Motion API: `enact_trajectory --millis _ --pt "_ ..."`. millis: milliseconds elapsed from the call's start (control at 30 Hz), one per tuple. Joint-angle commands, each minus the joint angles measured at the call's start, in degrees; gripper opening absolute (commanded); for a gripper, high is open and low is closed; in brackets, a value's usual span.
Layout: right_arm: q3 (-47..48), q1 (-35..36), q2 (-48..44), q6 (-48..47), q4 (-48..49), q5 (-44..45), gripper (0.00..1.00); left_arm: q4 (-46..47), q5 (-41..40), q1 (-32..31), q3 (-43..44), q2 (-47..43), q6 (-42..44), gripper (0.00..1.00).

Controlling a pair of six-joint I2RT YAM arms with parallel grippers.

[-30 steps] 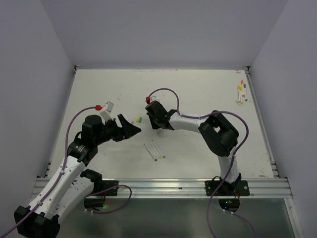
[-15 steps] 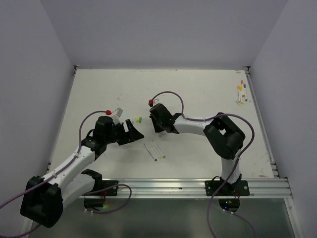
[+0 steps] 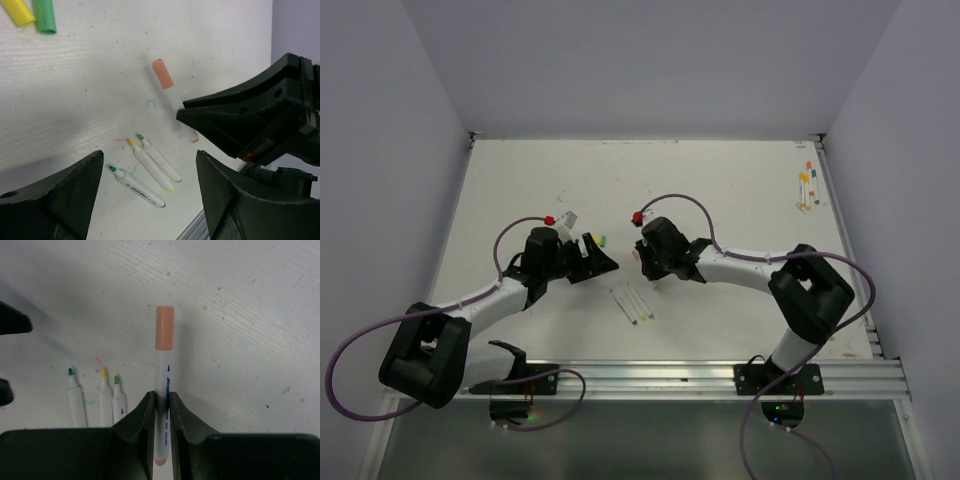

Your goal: Open the pen caps

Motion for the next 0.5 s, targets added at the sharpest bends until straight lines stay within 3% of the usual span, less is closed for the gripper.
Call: enact_trajectory --millis 0,167,467 --pt "-0.76 0.26 -5.62 -0.77 2.56 -4.2 0.0 7.51 0.94 0.25 1.0 -0.49 -0.93 0.77" --pt "0.11 1.14 -7.38 0.03 2.21 -10.44 0.0 8.66 1.29 0.25 1.44 -0.23 -1.9 0.76" --pt "0.02 4.04 -10.89 2.13 2.39 -10.45 0.0 10.86 2.25 0.25 1.09 0.21 -3.74 0.75"
